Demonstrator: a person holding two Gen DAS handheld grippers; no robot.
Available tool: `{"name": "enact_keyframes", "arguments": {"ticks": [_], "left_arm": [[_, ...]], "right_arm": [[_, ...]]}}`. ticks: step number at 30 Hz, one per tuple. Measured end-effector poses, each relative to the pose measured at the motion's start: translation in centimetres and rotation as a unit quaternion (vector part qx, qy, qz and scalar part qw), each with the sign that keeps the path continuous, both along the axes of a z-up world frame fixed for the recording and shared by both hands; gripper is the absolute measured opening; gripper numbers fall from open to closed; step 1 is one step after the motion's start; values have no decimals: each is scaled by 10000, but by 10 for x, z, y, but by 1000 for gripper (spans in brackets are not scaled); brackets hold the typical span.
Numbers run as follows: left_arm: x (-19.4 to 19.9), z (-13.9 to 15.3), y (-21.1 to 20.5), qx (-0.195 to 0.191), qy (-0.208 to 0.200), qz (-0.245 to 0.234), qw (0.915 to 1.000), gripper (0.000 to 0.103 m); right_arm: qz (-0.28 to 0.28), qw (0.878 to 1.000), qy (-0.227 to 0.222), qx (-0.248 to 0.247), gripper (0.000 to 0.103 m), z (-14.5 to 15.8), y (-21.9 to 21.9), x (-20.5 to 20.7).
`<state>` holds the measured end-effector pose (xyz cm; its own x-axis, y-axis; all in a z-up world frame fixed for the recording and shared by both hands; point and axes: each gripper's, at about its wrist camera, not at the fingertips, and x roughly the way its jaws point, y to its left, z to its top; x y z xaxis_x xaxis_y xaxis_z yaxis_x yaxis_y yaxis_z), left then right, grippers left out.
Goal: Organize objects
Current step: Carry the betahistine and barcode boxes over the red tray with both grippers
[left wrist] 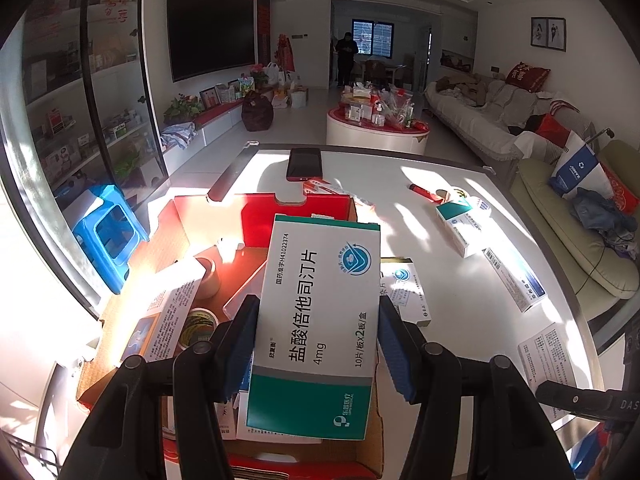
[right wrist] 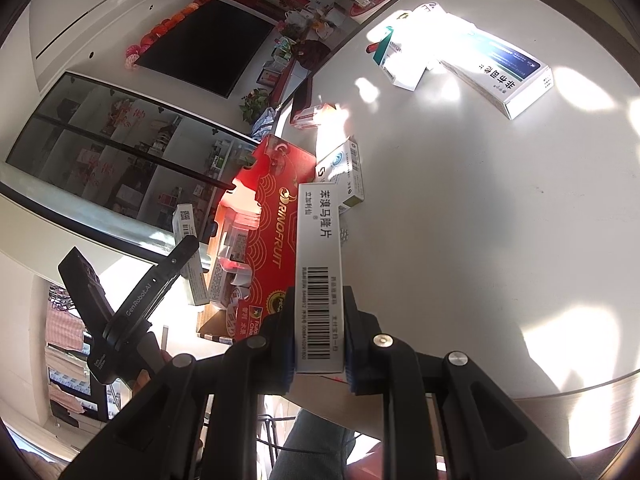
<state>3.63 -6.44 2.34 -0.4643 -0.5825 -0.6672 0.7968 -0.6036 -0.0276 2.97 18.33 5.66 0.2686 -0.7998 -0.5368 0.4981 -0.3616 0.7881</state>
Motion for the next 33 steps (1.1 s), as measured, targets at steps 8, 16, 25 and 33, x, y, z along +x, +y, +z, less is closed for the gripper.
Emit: {"name": "enact_keyframes", "arguments": {"ticks": [8, 16, 25, 33], "left_arm": [[2, -1, -2, 2, -12, 29, 10000, 62], [34, -2, -34, 607, 493, 326, 9964, 62], [78, -7, -50, 602, 359, 871, 9937, 62], [81, -19, -45, 689, 196, 829, 9940, 62]], "right_arm": [[46, 10000, -7, 11, 18, 0, -5, 2], [71, 9999, -92, -51, 18, 1, -9, 3], [768, 9964, -62, -349, 18, 21, -66, 35], [1745, 9833, -168, -488, 18, 31, -129, 90]]}}
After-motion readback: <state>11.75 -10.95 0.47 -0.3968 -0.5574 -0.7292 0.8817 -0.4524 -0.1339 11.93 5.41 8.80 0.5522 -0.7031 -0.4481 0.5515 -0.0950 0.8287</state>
